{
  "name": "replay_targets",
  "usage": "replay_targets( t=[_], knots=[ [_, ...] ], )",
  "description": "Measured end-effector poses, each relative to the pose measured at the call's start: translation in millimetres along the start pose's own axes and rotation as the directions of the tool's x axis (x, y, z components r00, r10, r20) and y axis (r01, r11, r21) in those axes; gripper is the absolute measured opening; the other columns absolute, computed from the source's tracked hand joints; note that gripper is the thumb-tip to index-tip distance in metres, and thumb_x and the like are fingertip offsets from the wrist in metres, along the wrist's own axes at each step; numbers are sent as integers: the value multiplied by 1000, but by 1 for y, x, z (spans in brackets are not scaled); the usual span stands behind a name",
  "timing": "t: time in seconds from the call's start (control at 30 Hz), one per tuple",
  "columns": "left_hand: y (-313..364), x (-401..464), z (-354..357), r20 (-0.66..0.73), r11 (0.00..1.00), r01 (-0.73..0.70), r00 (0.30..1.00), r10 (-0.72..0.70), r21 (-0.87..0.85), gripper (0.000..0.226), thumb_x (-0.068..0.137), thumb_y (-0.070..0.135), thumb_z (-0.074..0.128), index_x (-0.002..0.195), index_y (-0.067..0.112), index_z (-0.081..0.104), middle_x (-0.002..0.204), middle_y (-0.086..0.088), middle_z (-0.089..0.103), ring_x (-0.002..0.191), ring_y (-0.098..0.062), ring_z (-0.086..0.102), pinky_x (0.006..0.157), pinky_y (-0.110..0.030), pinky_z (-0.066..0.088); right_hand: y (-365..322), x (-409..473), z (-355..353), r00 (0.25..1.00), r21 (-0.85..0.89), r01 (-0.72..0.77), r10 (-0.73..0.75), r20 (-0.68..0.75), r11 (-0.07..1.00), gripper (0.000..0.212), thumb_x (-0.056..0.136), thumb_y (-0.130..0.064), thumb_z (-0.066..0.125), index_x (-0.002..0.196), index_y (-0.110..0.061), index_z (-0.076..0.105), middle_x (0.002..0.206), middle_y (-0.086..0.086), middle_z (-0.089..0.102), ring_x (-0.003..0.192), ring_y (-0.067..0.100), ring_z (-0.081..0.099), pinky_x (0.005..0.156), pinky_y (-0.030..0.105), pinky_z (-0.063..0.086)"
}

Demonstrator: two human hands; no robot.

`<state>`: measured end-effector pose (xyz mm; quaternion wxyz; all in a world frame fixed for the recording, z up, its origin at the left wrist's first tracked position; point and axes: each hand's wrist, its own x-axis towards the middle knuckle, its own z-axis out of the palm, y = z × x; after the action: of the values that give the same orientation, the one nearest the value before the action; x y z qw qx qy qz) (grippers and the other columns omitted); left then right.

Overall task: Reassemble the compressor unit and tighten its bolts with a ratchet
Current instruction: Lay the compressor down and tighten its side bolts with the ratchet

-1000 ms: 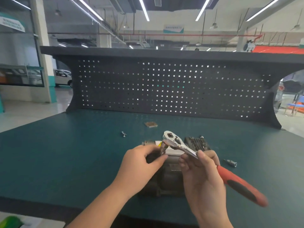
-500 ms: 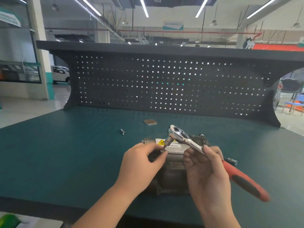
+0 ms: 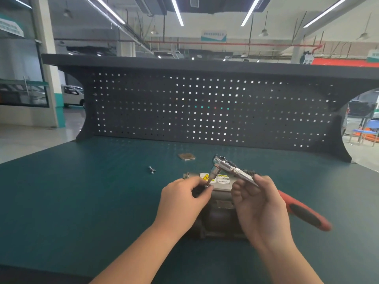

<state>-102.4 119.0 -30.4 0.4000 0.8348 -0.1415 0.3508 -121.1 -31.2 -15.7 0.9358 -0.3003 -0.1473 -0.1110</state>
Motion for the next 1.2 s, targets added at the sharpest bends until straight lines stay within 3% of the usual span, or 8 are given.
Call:
replay_targets(
  t=[0.23,0.43,0.63,0.8,1.07,1.2],
  knots=[
    [-10,51,23,136,996,83,987,-87,36,16,88,40,67,93,27,75,84,12,74,82,-8,66,78,-25,49,-14,71,7,976,-11,-209,208,-62,978,17,77,-10,57,61,-5,62,64,11,57,55,19,57,51,23,49],
    [-19,55,33,87,999,49,995,-49,10,16,86,41,68,84,27,75,76,19,72,75,-1,64,70,-21,49,-20,82,-2,991,42,-136,137,-12,990,23,77,-18,63,57,-11,69,65,7,62,56,15,61,51,19,50],
    [-14,39,31,70,999,11,998,-8,-45,11,83,35,70,79,25,74,73,16,71,73,-4,64,69,-27,49,-18,67,-7,990,-57,-106,100,-97,993,26,74,-35,69,75,-11,58,65,4,60,54,11,56,49,18,47],
    [-13,37,30,68,998,-16,998,20,-52,9,83,32,72,83,25,76,78,14,73,77,-5,65,74,-33,52,-16,62,-6,987,-83,-123,113,-116,989,17,77,-26,68,73,-10,64,69,7,63,54,13,57,48,19,47],
    [-16,43,27,155,992,81,986,-65,-98,15,82,37,73,94,29,78,83,24,72,83,7,63,73,-11,47,-11,60,-4,987,-89,-136,127,-99,987,19,76,-24,68,61,-12,70,67,6,64,56,14,60,50,18,49],
    [-15,44,27,186,987,122,977,-100,-108,17,82,38,73,96,30,78,83,20,73,81,3,65,77,-22,52,-9,60,-5,989,-97,-133,126,-81,986,16,76,-24,69,65,-11,69,68,7,63,55,14,59,50,19,49]
  ],
)
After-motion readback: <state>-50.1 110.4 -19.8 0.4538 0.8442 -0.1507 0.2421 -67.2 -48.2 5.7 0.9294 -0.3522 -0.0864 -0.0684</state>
